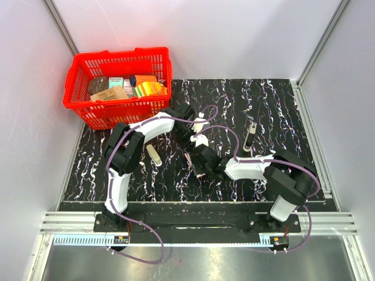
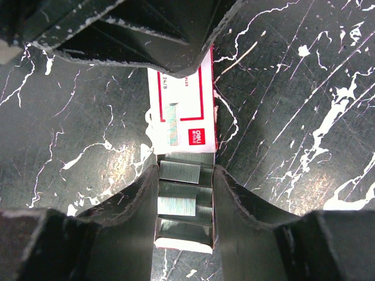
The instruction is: Unload the staples from the stapler
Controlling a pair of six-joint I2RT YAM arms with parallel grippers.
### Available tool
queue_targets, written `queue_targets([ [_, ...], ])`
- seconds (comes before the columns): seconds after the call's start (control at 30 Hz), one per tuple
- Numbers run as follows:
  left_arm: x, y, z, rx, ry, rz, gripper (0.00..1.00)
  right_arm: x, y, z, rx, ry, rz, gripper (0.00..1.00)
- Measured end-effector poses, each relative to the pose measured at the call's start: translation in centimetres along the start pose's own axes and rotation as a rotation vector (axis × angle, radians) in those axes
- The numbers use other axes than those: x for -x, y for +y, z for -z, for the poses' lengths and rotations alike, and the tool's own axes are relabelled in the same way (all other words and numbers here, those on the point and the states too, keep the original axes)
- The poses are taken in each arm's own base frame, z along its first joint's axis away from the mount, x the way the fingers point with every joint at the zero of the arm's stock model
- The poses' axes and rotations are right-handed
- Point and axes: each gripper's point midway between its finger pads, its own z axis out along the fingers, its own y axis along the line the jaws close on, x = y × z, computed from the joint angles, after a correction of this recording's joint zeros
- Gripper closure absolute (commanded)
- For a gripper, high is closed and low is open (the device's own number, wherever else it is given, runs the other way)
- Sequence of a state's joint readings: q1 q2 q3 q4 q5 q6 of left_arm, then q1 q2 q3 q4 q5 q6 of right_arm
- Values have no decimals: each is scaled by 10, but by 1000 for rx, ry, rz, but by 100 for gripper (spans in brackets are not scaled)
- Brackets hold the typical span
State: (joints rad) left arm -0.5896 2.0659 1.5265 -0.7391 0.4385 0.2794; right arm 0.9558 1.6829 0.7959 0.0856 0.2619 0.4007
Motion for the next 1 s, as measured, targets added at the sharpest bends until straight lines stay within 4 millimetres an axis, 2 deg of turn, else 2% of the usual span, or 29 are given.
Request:
queue_targets([
  [0.23, 0, -2, -1, -9, 1, 1, 82, 0, 0, 0, -1, 0, 0, 55],
  [0.53, 2, -20, -5, -70, -4, 0, 84, 1, 0, -1, -2, -1, 0, 56],
  [0.57, 2, -21, -5, -73, -4, -1, 82, 1, 0, -1, -2, -1, 0, 56],
  [0.63, 3, -22, -5, -74, -4, 0, 59, 1, 0, -1, -3, -1, -1, 56],
  [0.67, 2, -21, -5, -74, -4, 1, 51, 1, 1, -1, -3, -1, -1, 56],
  [0.83, 3, -5, 4, -49, -24, 59, 43, 1, 1, -2, -3, -4, -6, 56],
  [1.0, 3, 19, 15, 4, -51, 106, 42, 3, 3, -4, 2, -16, -13, 56],
])
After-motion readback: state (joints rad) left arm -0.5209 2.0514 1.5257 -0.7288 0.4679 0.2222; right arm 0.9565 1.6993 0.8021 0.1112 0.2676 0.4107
